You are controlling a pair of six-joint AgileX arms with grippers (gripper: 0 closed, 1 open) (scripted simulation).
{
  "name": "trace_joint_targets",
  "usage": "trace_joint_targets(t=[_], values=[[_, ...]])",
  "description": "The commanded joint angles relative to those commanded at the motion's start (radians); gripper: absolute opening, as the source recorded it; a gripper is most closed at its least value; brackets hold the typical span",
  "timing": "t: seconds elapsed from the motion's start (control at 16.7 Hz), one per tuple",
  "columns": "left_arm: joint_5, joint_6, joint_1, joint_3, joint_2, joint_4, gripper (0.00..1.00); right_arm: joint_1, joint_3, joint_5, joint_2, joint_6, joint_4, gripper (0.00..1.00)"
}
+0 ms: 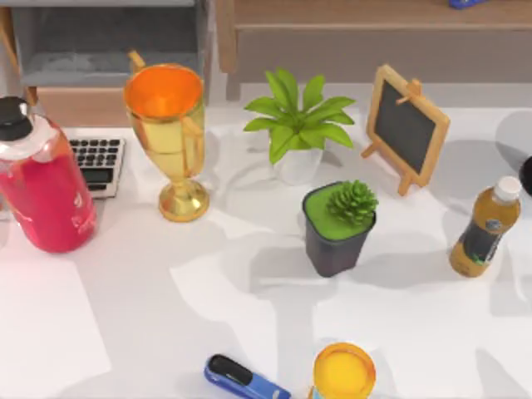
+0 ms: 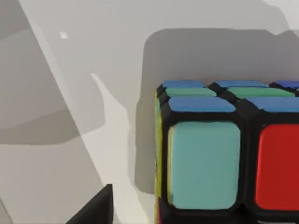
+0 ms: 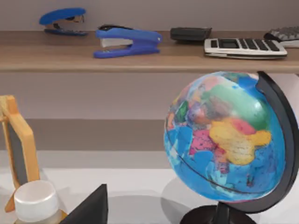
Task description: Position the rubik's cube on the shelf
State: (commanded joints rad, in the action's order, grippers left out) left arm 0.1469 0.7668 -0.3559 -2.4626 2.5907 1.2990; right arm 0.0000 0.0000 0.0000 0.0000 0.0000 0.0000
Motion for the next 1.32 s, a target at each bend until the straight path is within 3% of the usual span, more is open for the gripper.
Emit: trace_joint_targets(t=[0.66,1.32], values=[[0.0,0.0,0.0,0.0,0.0,0.0,0.02,0.0,0.0,0.0,0.0,0.0,0.0,1.0],[-0.009,-0.006,-0.002,0.01,-0.006,-0.001,0.0,0.0,0.0,0.0,0.0,0.0,0.0,1.0]])
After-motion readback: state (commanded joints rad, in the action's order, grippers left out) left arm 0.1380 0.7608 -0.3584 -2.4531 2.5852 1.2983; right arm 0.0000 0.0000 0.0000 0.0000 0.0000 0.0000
